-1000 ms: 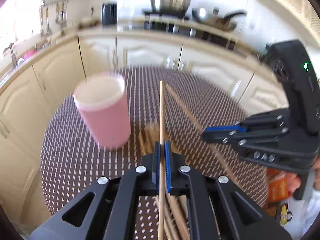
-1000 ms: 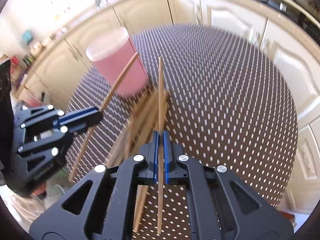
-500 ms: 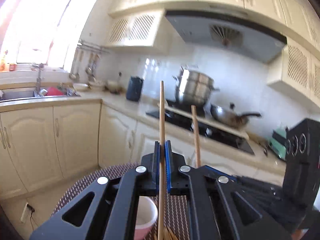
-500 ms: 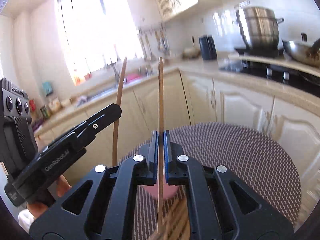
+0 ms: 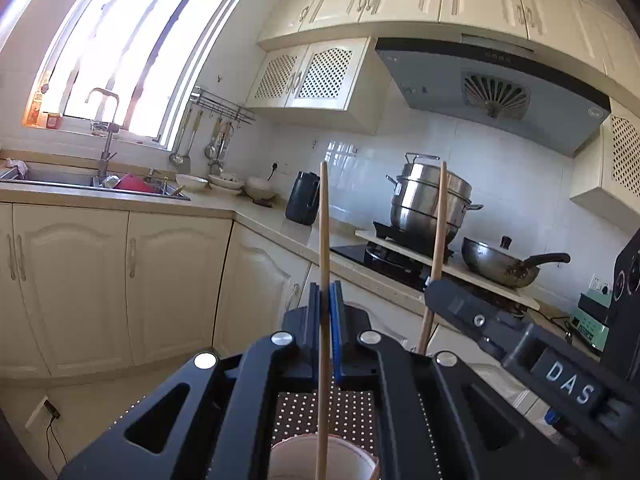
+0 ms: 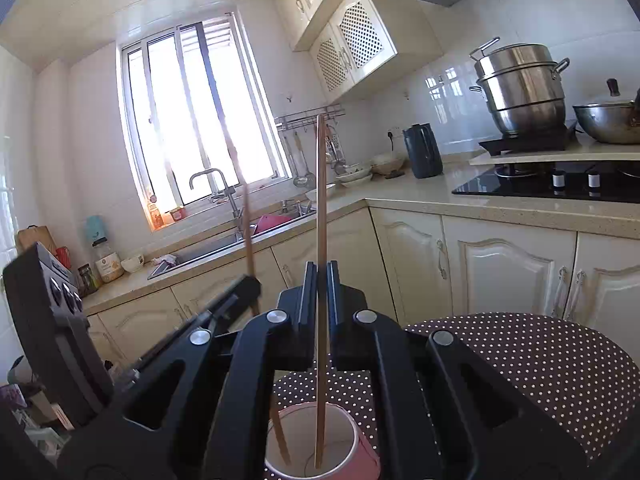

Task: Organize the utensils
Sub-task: 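Lift both held chopsticks upright and carry them above the pink cup, then open the left tool over the cup while the right tool releases its chopstick, then move both tools back to the chopstick pile and close the left tool on one, then grasp a chopstick with the right tool while the left tool lifts its chopstick, then carry both upright chopsticks above the pink cup and lower them in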

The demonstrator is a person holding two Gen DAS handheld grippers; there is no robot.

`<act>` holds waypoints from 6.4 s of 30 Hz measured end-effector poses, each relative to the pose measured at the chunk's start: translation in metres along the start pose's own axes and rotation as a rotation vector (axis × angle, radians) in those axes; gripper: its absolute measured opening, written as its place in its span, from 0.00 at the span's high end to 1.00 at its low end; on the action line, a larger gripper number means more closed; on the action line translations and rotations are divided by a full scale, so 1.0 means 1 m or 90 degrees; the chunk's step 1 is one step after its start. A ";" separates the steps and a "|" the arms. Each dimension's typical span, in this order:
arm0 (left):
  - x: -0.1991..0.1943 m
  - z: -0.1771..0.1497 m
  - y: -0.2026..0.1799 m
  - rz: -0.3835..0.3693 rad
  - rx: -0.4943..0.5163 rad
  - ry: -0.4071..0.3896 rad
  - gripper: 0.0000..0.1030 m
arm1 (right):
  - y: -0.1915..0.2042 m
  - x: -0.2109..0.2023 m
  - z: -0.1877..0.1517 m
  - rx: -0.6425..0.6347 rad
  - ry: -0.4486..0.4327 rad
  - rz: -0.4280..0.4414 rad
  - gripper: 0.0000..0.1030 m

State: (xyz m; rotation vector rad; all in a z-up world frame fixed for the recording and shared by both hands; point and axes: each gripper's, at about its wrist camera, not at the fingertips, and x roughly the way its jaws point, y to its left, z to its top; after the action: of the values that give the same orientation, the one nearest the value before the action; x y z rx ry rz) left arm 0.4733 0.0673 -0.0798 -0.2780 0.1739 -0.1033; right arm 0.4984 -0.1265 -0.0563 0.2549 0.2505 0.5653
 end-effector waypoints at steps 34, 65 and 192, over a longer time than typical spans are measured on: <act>-0.091 -0.027 0.006 0.056 0.102 0.103 0.41 | 0.015 -0.061 -0.054 -0.050 0.101 -0.063 0.56; -0.067 -0.142 -0.024 -0.007 0.145 0.556 0.56 | -0.050 -0.111 -0.134 0.014 0.426 -0.115 0.50; -0.050 -0.017 -0.017 0.012 -0.006 -0.139 0.94 | 0.013 -0.025 -0.030 -0.063 -0.157 0.046 0.94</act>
State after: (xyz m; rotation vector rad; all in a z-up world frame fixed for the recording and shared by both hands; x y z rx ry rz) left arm 0.4196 0.0523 -0.0836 -0.2950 -0.0403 -0.0523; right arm 0.4624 -0.1253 -0.0766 0.2354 -0.0259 0.6104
